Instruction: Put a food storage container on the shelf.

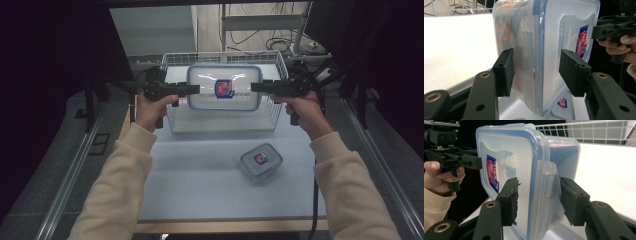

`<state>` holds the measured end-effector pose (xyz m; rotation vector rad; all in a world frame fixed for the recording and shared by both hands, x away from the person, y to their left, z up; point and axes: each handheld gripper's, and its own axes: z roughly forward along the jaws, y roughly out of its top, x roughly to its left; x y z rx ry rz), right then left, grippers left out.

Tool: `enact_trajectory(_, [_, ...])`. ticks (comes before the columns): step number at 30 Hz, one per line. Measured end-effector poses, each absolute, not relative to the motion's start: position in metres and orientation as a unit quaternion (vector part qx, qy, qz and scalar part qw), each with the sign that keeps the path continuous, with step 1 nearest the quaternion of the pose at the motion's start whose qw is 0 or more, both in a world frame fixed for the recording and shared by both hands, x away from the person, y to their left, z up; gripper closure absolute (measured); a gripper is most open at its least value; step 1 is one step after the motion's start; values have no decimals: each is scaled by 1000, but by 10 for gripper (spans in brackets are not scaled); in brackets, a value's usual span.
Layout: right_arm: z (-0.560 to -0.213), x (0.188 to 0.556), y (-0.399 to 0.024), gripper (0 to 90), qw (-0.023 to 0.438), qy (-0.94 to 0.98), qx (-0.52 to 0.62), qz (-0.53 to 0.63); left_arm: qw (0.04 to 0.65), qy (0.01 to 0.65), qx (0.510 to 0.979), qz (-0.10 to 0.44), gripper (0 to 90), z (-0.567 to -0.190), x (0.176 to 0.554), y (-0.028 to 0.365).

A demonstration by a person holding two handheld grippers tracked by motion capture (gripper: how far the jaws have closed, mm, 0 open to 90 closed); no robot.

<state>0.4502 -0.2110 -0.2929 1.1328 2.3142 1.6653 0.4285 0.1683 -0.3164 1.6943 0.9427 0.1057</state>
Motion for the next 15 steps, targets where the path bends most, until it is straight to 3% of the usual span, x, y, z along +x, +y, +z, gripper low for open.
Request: enact_trajectory(15, [-281, 492, -214, 506, 35, 750, 379, 541, 562, 404, 721, 37, 476, -307, 471, 166])
